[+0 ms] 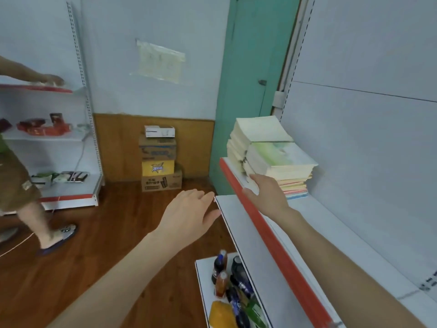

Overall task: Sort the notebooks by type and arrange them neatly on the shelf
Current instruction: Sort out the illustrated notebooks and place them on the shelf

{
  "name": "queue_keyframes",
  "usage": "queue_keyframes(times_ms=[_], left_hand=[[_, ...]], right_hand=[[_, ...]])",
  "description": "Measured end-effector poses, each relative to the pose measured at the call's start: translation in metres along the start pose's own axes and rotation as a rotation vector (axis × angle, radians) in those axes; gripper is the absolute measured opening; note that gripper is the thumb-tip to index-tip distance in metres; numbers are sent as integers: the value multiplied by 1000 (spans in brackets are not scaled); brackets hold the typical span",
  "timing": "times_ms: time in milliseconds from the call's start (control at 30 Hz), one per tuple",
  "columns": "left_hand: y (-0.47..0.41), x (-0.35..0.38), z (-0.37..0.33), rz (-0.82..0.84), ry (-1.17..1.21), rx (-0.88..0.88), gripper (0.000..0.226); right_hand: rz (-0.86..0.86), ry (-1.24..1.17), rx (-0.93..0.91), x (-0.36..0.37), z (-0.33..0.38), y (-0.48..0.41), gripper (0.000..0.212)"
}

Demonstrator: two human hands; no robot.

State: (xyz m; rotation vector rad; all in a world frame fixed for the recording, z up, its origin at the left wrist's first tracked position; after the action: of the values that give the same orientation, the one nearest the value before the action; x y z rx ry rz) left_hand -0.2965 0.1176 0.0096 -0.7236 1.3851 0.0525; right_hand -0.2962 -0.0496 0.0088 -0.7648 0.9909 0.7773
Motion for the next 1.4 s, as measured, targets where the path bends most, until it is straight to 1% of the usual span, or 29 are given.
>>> queue_keyframes(times_ms=[133, 200, 267, 333, 400, 500, 600, 633, 667, 733, 767, 867, 933, 1000, 1067, 1100, 1133, 1167, 1200, 1233, 1267, 1300, 1333, 1367, 1400], left_hand=[[-52, 18, 62, 40, 16, 84, 56], [-79, 26, 83, -28, 42, 147, 56], [-106, 41, 101, -36, 65, 186, 55], [-132, 53, 113, -44, 58, 242, 51], [-164, 71, 128, -118, 57, 298, 46], [-204, 100, 147, -82, 157, 347, 45], [-234, 113, 160, -136, 134, 410, 44], [-244, 115, 164, -148, 152, 414, 46], [-255, 120, 168, -166, 173, 423, 47], [-272, 130, 170, -178, 251, 457, 50], [-279, 134, 170, -174, 314, 461, 50], [-295, 137, 169, -219, 490, 466, 51], [-301, 138, 168, -201, 661, 462, 49], [-303, 145, 168, -123, 849, 447, 45], [-303, 152, 169, -16, 1113, 412, 42], [-304, 157, 169, 61, 1277, 357, 39], [-304, 163, 168, 182, 1462, 263, 34], [-299, 172, 163, 336, 1668, 134, 28], [-292, 179, 155, 507, 1852, -2, 25], [-284, 182, 146, 678, 1973, -101, 27], [-276, 181, 137, 829, 2047, -144, 35], [-268, 178, 131, 943, 2093, -145, 42], [-261, 174, 128, 1011, 2126, -130, 43], [-258, 173, 128, 1021, 2116, -92, 37], [-257, 171, 131, 979, 2066, -31, 29]], right_hand=[[-35, -5, 77, 10, 21, -64, 50], [-45, -4, 125, 12, 21, -92, 46], [-64, 14, 190, 13, 12, -118, 46], [-89, 30, 249, 12, -1, -142, 51], [-125, 58, 319, 11, -15, -171, 54], [-169, 98, 425, 10, -36, -203, 62], [-129, 170, 563, 18, -59, -222, 71], [-99, 190, 597, 22, -66, -225, 69], [-80, 204, 611, 26, -71, -227, 63], [-57, 223, 610, 30, -74, -228, 47], [-42, 220, 605, 31, -72, -226, 45], [23, 224, 623, 27, -64, -219, 55], [36, 189, 639, 25, -57, -210, 51], [-43, 74, 668, 20, -47, -198, 40], [-222, -11, 717, 6, -34, -180, 35], [-314, -24, 741, 0, -25, -169, 35], [-375, -28, 755, -2, -14, -159, 35], [-398, -25, 740, 1, 1, -151, 36], [-401, 5, 718, 6, 19, -146, 37], [-378, 35, 680, 15, 39, -143, 42], [-345, 78, 645, 27, 60, -142, 50], [-295, 104, 606, 40, 78, -141, 58], [-256, 137, 566, 55, 91, -138, 63], [-218, 176, 508, 67, 101, -137, 64], [-193, 160, 494, 73, 107, -135, 65]])
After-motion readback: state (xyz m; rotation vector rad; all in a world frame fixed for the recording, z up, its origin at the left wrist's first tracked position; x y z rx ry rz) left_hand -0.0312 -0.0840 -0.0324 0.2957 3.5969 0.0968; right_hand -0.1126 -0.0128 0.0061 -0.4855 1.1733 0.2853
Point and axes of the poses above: each hand's wrist, its own y-axis away from the middle knuckle, its own x-axis out of the palm, z = x × y, the point moved 9 cm from there along -y, towards the middle knuckle, and after that the axes turned 12 degrees about x, right-handed, at the moved point
